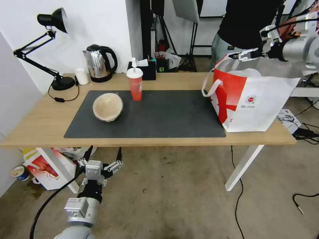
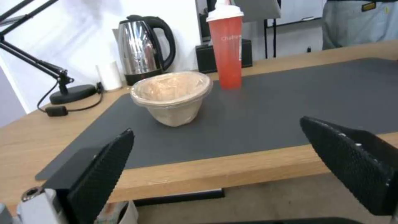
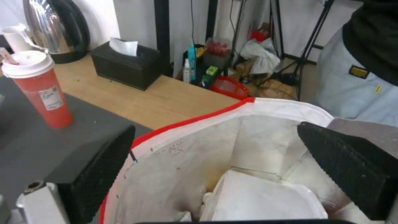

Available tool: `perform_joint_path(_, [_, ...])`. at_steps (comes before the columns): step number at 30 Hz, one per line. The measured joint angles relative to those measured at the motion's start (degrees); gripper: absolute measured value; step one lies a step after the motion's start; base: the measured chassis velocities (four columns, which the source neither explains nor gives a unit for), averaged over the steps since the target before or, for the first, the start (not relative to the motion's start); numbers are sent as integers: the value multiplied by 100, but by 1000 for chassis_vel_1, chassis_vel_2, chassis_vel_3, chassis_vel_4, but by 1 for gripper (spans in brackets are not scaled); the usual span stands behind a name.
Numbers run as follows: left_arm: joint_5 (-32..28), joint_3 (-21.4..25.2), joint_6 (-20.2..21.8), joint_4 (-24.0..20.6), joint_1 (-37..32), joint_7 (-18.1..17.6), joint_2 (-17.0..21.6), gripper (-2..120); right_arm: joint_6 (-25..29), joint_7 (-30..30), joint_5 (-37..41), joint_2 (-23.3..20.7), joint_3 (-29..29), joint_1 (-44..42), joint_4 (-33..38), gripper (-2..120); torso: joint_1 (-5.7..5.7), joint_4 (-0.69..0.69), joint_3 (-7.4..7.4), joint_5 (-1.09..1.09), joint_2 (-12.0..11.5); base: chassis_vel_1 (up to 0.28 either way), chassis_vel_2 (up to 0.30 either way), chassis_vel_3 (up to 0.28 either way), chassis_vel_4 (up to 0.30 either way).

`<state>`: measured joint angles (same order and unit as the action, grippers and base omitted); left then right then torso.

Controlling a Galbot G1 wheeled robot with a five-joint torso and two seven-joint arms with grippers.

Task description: Pick up the trash from the table and place it into the takeout bag.

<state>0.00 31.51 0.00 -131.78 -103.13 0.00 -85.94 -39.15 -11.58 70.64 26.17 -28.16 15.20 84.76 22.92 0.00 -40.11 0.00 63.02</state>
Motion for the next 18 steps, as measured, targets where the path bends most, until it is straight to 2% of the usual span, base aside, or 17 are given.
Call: perform_joint_path(18, [0, 0, 0, 0, 0, 0, 0, 100, 5, 76, -22, -59, 246, -218, 162, 100, 0, 0, 0, 0, 0, 0, 0, 0, 0])
